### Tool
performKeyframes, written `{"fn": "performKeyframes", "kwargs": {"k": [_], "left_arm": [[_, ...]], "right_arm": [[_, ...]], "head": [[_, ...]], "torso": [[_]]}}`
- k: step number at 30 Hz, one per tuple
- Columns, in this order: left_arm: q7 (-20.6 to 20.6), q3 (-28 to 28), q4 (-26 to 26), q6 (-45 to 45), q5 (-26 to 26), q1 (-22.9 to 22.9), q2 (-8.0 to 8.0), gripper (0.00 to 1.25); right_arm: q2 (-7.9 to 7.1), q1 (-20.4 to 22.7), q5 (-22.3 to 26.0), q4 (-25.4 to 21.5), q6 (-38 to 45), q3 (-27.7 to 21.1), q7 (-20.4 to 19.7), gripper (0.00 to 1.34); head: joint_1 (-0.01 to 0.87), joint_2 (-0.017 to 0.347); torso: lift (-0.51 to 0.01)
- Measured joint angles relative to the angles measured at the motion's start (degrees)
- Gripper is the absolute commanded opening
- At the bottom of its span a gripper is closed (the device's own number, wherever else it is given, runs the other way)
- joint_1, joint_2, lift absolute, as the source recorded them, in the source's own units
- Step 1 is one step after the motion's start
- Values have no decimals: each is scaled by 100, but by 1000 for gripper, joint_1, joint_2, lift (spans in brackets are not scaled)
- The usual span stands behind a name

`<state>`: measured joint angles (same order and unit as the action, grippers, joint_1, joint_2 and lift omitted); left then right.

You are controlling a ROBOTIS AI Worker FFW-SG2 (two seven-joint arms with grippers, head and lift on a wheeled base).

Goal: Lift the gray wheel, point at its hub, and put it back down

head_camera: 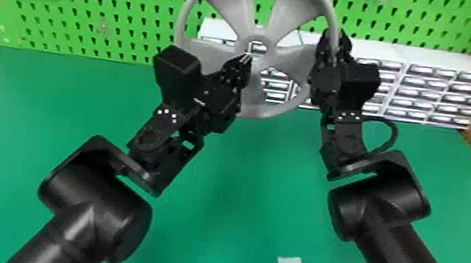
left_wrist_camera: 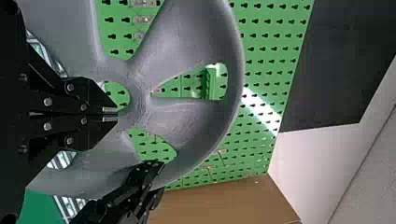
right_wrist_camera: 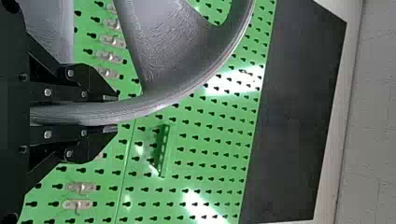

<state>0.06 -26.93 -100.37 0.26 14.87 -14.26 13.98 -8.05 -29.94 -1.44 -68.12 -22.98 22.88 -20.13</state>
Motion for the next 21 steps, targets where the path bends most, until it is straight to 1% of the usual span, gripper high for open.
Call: {"fn": "performKeyframes", "kwargs": {"k": [8, 11, 16, 21], "left_arm": [[-33, 436, -407, 94, 1, 454, 10, 26], [-33, 676, -521, 103, -23, 635, 8, 26], [-7, 1253, -650, 106, -114, 938, -20, 28], [4, 1924, -698, 106, -179, 1156, -91, 26]], "right_arm": [[-5, -4, 10, 0, 195, -93, 0, 9], [-5, -4, 12, -3, 210, -116, 0, 9], [-15, -3, 12, -47, 215, -136, 0, 9], [-27, 9, 12, -95, 215, -140, 0, 9]], "head": [[692, 48], [692, 48], [692, 48], [692, 48]], "torso": [[-88], [-88], [-88], [-88]]}}
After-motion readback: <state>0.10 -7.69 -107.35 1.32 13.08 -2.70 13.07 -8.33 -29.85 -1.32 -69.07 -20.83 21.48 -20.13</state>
